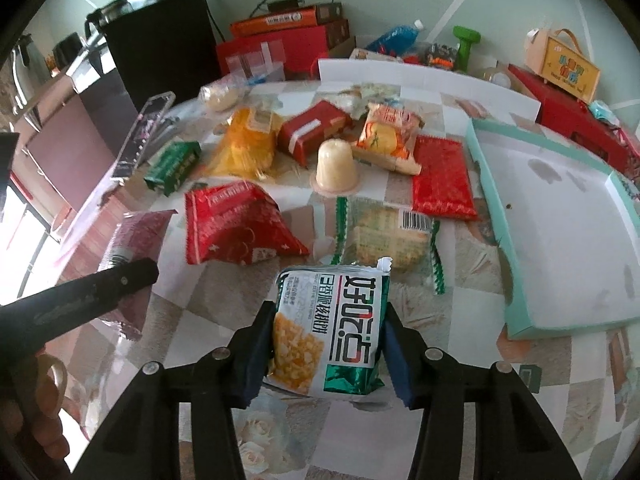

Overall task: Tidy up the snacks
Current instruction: 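Carry both packs into the teal-rimmed tray and open both grippers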

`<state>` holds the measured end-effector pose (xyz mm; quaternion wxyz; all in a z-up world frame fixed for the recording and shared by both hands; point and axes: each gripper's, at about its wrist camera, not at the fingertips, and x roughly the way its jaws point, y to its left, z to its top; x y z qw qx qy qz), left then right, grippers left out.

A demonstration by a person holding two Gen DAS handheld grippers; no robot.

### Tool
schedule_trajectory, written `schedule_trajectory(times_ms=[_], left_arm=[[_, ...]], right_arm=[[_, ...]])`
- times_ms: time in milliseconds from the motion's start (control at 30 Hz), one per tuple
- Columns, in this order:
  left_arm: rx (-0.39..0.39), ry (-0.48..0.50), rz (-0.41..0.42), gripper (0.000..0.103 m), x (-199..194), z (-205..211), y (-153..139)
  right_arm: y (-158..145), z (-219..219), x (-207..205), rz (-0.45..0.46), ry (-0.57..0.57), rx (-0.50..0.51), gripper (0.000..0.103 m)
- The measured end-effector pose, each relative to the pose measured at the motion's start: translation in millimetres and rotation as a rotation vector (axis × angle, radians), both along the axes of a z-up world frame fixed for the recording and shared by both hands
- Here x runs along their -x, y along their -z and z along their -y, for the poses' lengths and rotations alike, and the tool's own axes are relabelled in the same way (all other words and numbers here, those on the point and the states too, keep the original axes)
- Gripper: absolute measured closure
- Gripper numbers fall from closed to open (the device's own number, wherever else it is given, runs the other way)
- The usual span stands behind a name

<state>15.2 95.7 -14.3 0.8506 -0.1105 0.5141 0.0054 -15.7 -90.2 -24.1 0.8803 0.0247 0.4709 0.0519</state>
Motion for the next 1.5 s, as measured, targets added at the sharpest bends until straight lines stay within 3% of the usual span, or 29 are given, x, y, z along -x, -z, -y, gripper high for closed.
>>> schedule_trajectory(times_ms=[133, 400, 733, 1133, 1300, 1500], left_arm=[[-0.012, -0.001, 0.042, 0.063, 0, 5, -18], [0.046, 0.087, 0.105, 0.063, -14, 36, -57], [0.088, 0.233, 0.134, 0.063, -50, 112, -87], [0.122, 0.42, 0.128, 0.063, -74, 218, -87], [0.125, 0.512, 0.115, 0.062, -73, 259, -78], [0.113, 0.589, 0.076, 0.062, -71, 297, -56]], right_arm=[[-14, 7, 3, 0.04, 0.013, -0.016, 0.049], [-52, 39, -4, 0.123, 0.109, -0.009, 0.049], [-79, 109, -23, 0.166, 0.32, -0.017, 0.049], [-77, 220, -26, 0.171, 0.608, -0.013, 0.049], [-66, 266, -15, 0.147, 0.731, -0.004, 0.049], [-52, 296, -6, 0.131, 0.802, -0.01, 0.049]])
